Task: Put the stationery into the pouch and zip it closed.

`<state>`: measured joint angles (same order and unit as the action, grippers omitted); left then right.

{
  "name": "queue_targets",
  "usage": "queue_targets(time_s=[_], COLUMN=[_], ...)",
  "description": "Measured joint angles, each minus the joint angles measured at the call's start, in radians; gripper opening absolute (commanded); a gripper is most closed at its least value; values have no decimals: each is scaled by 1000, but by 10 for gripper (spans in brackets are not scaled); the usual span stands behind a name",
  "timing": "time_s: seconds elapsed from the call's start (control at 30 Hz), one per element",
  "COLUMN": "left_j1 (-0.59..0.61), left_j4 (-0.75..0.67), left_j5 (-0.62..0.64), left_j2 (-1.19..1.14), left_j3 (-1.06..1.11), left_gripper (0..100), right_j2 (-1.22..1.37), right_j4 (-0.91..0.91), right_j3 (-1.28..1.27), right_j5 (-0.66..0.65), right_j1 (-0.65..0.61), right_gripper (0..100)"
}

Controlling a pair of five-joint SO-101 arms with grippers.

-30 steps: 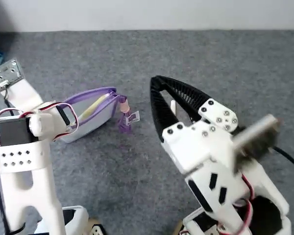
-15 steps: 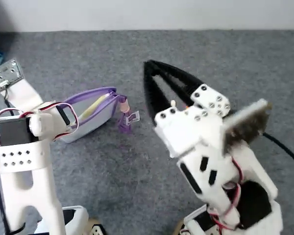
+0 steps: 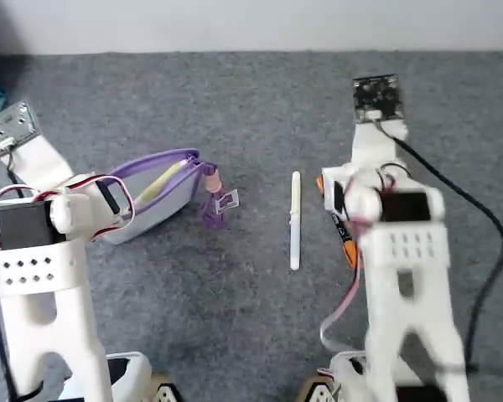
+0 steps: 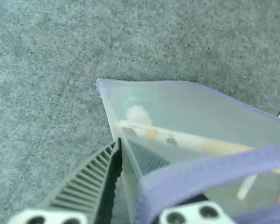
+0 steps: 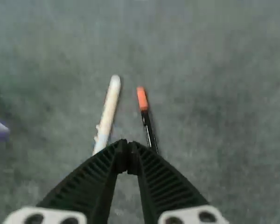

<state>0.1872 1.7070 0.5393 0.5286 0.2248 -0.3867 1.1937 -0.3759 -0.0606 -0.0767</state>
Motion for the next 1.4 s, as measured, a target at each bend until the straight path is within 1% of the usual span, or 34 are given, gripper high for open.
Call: queue_targets(time_s=[0.07, 0.13, 0.27, 0.47, 0.63, 0.9, 0.97, 1.07, 1.13, 1.23, 1.4], left_j1=[0, 0, 0, 0, 0, 0, 0, 0, 0, 0, 0], left_j4=[0, 2, 9, 9, 9, 9, 9, 9, 9, 9, 9], left_j5=[0, 0, 0, 0, 0, 0, 0, 0, 0, 0, 0], left_j2=[0, 0, 0, 0, 0, 0, 0, 0, 0, 0, 0], left_j3=[0, 0, 0, 0, 0, 0, 0, 0, 0, 0, 0], left_gripper=[12, 12, 12, 12, 12, 12, 12, 12, 12, 12, 12], right_j2=[124, 238, 453, 746, 902, 1085, 1115, 1134, 1135, 1128, 1031], right_j4=[29, 60, 78, 83, 147, 172, 172, 175, 175, 193, 276], right_j3=[54, 130, 308, 531, 664, 799, 813, 822, 832, 832, 830], right_j5=[0, 0, 0, -86, -112, -115, -123, -144, -150, -152, -152], right_j1=[3, 3, 3, 3, -3, -12, -14, -9, -6, -9, -23], right_gripper=[236, 274, 255, 213, 213, 203, 146, 6, 28, 5, 8])
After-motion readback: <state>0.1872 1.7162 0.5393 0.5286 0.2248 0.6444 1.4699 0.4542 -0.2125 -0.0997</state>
